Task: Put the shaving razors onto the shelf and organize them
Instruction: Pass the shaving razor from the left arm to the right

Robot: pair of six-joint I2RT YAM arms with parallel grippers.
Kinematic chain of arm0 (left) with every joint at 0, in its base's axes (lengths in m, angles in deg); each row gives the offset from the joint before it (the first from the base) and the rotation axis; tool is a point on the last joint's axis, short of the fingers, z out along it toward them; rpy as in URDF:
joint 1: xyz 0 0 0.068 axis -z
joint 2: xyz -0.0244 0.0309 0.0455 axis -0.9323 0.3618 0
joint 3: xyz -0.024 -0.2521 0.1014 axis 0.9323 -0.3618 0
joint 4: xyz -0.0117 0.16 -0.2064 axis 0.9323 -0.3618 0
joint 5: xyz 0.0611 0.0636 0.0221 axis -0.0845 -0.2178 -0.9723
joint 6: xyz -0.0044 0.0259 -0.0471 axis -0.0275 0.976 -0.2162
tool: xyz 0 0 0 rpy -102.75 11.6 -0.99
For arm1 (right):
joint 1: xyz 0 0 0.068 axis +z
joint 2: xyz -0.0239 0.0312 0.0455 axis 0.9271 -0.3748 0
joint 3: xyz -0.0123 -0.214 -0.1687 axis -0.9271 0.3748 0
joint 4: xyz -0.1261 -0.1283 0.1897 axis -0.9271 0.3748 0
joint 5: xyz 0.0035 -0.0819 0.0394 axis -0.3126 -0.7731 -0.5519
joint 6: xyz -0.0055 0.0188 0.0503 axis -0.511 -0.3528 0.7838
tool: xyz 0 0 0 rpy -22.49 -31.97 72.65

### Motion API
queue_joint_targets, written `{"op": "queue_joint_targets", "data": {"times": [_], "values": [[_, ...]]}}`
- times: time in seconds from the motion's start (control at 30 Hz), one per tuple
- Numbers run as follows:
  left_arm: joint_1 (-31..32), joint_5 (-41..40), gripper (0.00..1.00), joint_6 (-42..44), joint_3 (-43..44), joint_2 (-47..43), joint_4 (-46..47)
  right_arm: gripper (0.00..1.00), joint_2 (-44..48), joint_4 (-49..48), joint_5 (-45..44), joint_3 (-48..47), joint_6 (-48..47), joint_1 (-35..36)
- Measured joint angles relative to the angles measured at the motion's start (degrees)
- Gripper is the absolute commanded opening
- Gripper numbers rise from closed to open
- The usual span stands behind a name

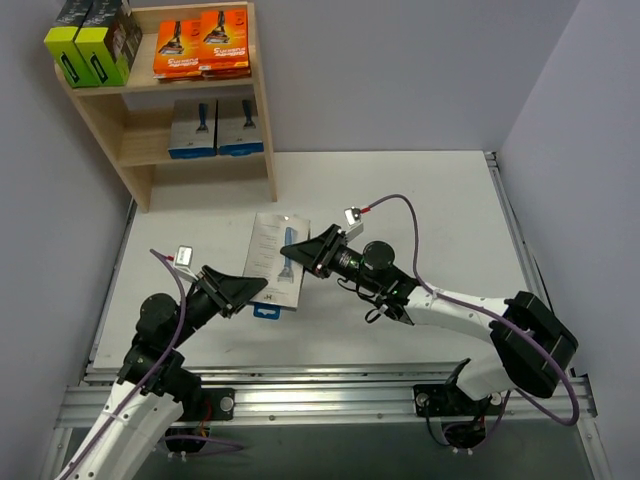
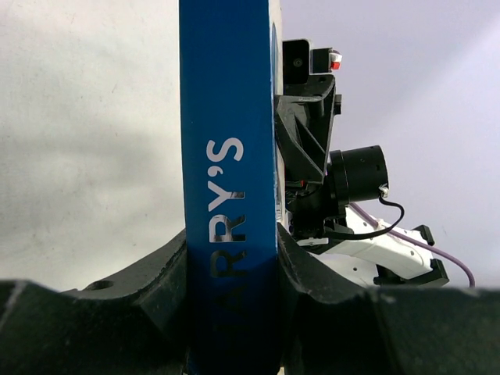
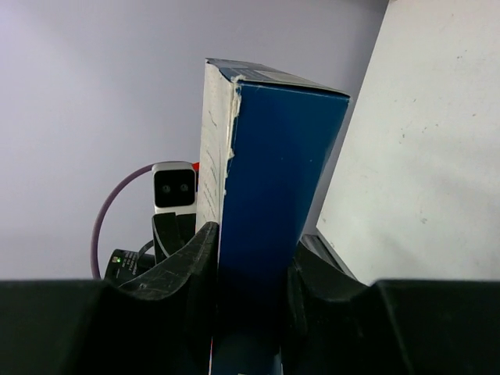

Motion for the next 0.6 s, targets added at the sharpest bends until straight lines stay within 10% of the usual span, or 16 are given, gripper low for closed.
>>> {"op": "queue_joint_targets", "data": {"times": [0.47,0.6], "values": [[0.9,-2.2,0.32,5.6,8.6,-2.0,-15.0,0.00,1.5,0.7,-0.1,-0.6,0.4,1.6],[0.9,-2.0,0.82,8.4,10.1,0.4,-16.6,0.00,1.5,1.0,-0.3,-0.7,0.0,1.3]]}}
